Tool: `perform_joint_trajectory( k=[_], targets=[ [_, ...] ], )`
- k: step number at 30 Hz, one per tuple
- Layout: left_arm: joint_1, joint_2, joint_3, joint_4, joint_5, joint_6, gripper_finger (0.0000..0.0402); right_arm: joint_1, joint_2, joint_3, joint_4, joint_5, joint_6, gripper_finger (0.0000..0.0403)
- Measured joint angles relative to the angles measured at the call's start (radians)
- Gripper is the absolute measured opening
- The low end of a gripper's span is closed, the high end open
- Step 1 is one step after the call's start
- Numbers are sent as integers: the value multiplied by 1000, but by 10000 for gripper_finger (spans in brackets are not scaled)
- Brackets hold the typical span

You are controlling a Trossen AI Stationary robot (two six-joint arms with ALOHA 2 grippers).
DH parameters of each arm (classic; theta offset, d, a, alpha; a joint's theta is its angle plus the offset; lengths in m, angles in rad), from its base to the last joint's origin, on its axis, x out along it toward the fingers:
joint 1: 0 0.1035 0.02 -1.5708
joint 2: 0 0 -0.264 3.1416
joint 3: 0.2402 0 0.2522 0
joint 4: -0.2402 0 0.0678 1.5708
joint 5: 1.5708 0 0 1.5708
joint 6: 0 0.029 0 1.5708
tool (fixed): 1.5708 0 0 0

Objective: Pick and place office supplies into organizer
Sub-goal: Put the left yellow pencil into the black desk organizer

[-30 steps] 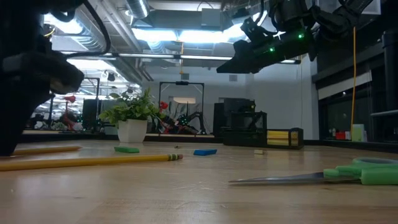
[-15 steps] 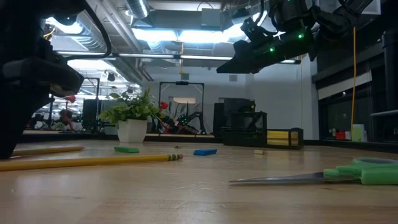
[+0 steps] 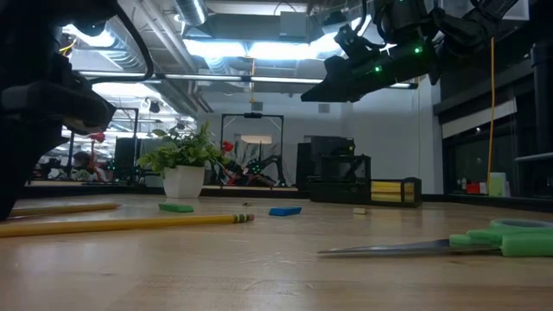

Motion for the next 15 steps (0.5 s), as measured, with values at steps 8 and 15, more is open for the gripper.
perform_joint_trajectory(
  k=[8, 15],
  targets=[
    [0, 0, 0, -3, -6, 31, 41, 0, 0, 0, 0, 0, 0, 12],
    [0, 0, 0, -4, -11, 72, 30, 0, 0, 0, 0, 0, 3, 12]
  ],
)
